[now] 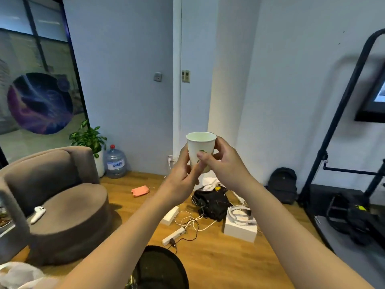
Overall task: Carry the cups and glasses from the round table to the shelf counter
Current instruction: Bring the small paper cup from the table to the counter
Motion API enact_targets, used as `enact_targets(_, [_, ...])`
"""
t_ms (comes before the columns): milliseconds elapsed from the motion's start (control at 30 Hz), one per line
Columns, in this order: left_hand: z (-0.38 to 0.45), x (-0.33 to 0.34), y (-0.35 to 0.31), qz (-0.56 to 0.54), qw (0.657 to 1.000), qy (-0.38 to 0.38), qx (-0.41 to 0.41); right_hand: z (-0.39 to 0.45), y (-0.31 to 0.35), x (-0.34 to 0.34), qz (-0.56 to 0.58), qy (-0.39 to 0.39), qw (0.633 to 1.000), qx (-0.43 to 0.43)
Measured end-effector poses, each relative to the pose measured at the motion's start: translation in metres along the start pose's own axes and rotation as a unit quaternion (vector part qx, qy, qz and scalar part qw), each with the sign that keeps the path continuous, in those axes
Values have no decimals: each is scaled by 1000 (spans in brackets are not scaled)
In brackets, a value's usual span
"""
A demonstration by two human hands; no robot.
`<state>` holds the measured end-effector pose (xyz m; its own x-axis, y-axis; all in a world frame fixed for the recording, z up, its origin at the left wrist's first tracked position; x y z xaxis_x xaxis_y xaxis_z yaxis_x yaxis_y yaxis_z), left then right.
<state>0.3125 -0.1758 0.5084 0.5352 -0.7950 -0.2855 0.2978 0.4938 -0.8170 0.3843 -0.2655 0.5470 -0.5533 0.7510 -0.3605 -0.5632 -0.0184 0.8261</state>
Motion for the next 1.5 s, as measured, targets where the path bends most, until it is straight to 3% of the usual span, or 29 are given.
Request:
enact_targets(167, [16, 85, -4, -12, 997, 77, 12, -37, -28, -83, -8, -76, 997, 25])
enact_targets(500, [23, 342, -78, -124, 959, 247, 67, -166, -69, -307, -69, -237, 964, 94])
enact_targets(833, [-43, 594, -218, -219, 896, 368, 115, -351, -70, -529, -138, -331, 925, 128])
enact_targets(1133, [-139, 793, -344, -302, 827, 460, 117, -535, -52, -692, -180, -435, 866, 166])
enact_targets(1367, [-242, 925, -416, -332, 750, 560, 117, -688, -49, -767, -217, -532, 786, 228])
enact_targets(1500, [-287, 986, -453, -346, 712, 600, 119, -755, -41, -805, -227, -543, 769, 249])
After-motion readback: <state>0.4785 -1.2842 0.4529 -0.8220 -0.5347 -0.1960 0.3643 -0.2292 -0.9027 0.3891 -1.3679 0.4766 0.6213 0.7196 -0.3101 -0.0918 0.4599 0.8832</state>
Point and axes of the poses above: each hand's wrist, its own z-axis towards the middle knuckle, its own x-axis out of the palm, y = z × x, the point moved 10 cm from there along z, towards the middle knuckle, and after that the axes turned 1 degree about -z, right-handed, at the moved point
